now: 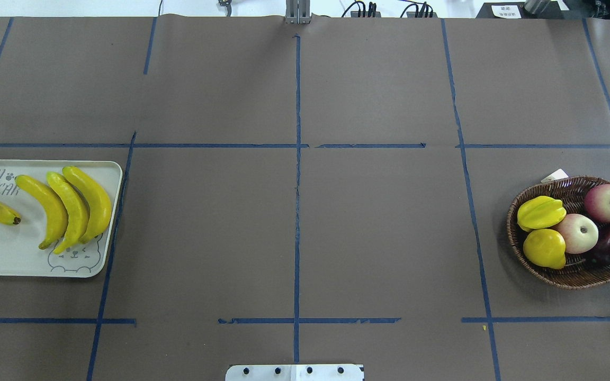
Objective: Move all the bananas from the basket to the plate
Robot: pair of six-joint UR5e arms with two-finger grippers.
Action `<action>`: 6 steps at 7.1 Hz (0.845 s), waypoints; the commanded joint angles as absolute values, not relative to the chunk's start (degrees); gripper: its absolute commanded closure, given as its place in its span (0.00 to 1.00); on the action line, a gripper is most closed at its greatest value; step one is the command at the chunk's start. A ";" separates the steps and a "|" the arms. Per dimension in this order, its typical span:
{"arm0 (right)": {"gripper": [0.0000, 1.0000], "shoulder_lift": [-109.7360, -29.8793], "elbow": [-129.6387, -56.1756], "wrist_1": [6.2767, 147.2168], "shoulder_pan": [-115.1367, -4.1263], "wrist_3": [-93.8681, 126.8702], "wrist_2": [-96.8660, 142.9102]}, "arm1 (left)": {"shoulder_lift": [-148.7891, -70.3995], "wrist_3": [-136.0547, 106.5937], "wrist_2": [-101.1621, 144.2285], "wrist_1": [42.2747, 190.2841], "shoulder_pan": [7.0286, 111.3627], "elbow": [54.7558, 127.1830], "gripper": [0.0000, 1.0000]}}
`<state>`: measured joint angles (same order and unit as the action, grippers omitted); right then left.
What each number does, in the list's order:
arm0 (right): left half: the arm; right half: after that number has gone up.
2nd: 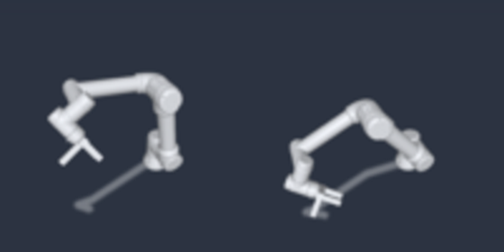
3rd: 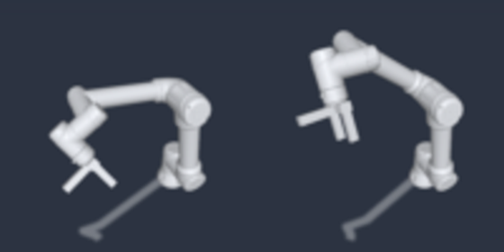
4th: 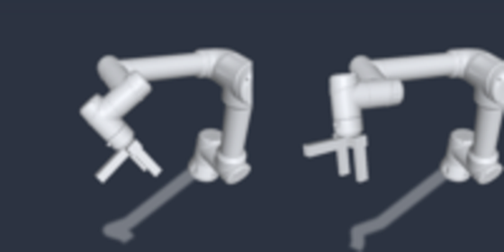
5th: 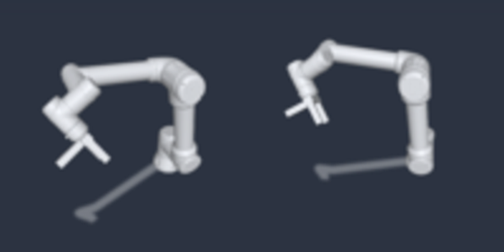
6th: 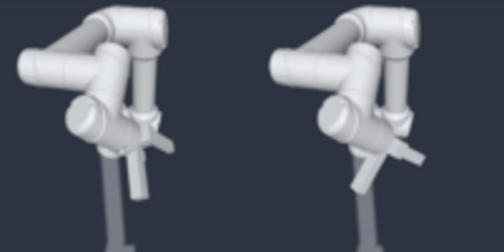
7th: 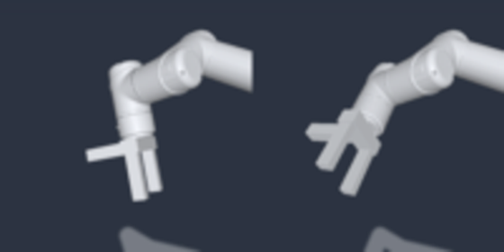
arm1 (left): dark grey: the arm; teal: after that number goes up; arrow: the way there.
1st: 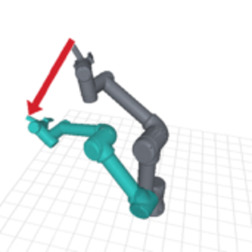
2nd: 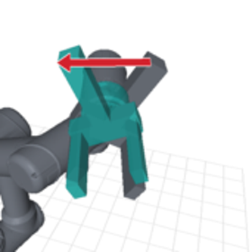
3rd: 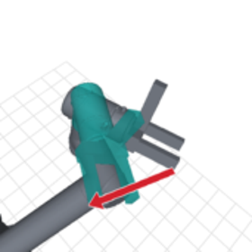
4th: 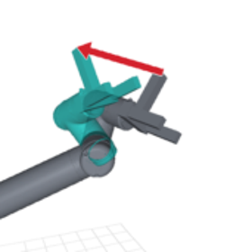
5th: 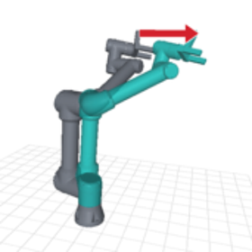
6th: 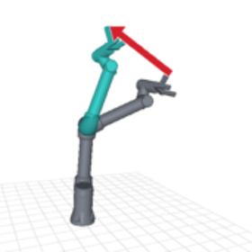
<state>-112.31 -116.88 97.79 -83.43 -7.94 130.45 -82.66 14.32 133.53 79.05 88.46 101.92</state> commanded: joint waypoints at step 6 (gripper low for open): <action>0.00 -111.71 -116.98 97.82 -83.76 -7.91 130.69 | -80.60 15.29 133.24 79.01 91.85 105.21 0.00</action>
<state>-111.74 -117.01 97.82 -83.76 -7.91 130.69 -80.67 15.29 133.24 78.98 91.85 105.08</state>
